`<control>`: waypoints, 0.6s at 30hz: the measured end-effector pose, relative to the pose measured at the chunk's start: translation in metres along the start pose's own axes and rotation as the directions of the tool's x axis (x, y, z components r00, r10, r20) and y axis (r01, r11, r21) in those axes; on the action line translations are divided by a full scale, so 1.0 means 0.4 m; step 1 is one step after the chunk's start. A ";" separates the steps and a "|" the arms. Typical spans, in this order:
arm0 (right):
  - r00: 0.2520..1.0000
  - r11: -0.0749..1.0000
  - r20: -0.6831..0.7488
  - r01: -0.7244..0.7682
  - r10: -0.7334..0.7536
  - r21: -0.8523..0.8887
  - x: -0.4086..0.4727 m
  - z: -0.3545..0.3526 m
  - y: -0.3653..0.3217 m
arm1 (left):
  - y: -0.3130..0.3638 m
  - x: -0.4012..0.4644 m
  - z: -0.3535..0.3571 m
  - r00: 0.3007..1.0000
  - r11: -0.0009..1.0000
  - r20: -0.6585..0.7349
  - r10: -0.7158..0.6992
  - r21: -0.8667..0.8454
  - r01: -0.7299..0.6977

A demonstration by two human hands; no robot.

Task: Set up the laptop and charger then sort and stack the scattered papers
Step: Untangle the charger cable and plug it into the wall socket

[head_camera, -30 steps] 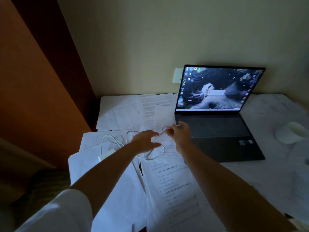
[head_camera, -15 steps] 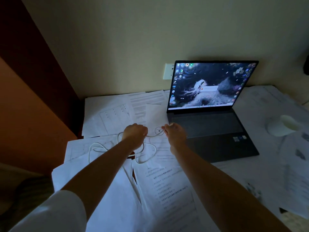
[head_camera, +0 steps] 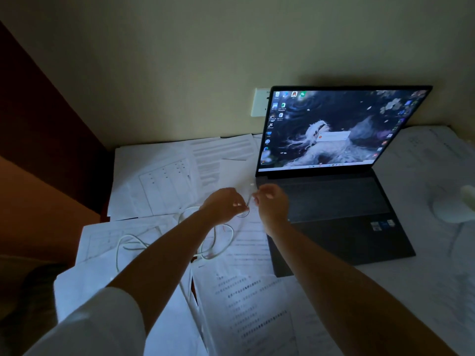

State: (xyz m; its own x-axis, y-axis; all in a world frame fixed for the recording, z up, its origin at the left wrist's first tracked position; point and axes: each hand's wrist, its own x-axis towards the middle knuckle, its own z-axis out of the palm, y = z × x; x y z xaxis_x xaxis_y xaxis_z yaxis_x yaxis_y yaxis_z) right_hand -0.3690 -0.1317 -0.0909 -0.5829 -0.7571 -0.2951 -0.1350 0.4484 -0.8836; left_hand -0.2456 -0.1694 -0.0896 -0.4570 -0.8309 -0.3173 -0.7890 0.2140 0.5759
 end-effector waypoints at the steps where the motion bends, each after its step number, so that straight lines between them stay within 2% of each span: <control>1: 1.000 1.000 0.004 0.007 -0.007 0.002 0.012 -0.002 0.000 | -0.004 0.007 0.004 1.000 1.000 -0.023 -0.009 -0.003 0.009; 6: 0.998 0.981 0.003 0.068 -0.069 -0.179 0.031 -0.013 -0.003 | -0.006 0.036 0.014 0.998 0.997 -0.024 -0.059 -0.050 0.058; 9: 0.989 0.932 0.059 0.147 -0.135 -0.332 0.025 -0.022 0.015 | -0.003 0.061 0.016 0.998 0.997 -0.033 -0.061 -0.041 0.060; 10: 0.979 0.886 0.083 0.205 -0.187 -0.415 0.026 -0.026 0.022 | 0.000 0.066 0.016 0.997 0.998 -0.036 -0.067 -0.025 0.066; 13: 0.924 0.637 0.150 0.354 -0.352 -0.685 0.033 -0.042 0.041 | 0.004 0.078 0.016 0.998 0.995 -0.032 -0.059 0.075 0.061; 18: 0.883 0.450 0.224 0.411 -0.412 -0.793 0.040 -0.043 0.069 | 0.001 0.083 0.028 0.997 0.981 -0.070 0.037 0.190 -0.023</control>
State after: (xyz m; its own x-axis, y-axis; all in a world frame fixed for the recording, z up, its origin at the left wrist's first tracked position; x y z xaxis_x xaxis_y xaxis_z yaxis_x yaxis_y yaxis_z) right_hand -0.3956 -0.1232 -0.1138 -0.2800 -0.9597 0.0216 -0.9355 0.2678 -0.2306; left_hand -0.2659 -0.1912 -0.1084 -0.4563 -0.8563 -0.2419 -0.8418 0.3273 0.4292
